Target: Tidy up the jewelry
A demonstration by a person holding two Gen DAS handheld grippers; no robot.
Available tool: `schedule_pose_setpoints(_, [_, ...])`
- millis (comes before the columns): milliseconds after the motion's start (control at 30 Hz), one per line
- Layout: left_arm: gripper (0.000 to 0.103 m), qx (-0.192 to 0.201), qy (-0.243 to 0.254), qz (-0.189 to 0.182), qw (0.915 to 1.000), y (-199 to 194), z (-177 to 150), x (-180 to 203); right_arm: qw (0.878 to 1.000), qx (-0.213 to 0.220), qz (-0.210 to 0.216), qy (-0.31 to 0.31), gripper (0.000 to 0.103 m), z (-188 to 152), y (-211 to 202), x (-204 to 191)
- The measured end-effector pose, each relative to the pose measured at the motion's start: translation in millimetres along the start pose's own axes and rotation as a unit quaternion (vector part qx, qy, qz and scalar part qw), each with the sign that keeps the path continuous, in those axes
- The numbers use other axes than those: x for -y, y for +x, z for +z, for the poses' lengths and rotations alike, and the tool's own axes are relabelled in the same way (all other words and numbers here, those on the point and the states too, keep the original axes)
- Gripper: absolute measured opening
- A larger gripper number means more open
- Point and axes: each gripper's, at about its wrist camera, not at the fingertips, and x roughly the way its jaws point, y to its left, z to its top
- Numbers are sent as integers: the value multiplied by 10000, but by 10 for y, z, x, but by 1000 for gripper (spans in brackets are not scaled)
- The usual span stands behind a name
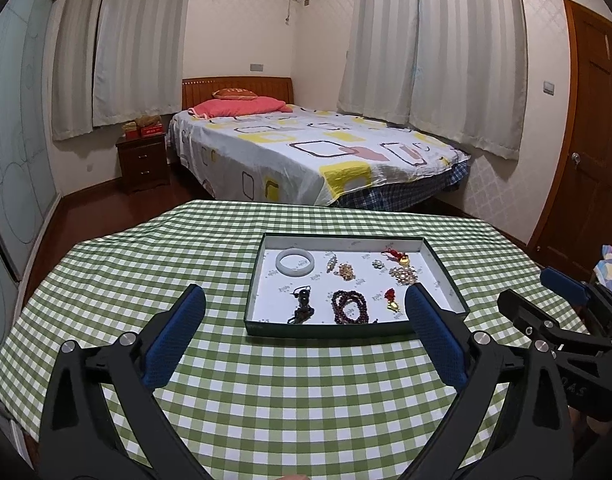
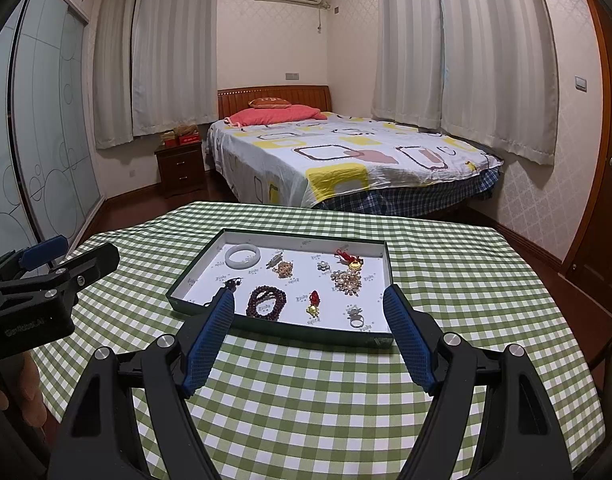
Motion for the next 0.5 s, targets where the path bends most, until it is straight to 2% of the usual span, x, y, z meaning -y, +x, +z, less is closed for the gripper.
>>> schedule_pose_setpoints(433, [99, -6, 114, 421, 9990, 19, -23, -7, 10000, -62, -11, 7, 74, -20, 11, -6])
schedule_pose_setpoints(500, [99, -63, 135, 390, 9991, 50, -37, -15, 10000, -68, -14, 7, 74, -24, 14, -7])
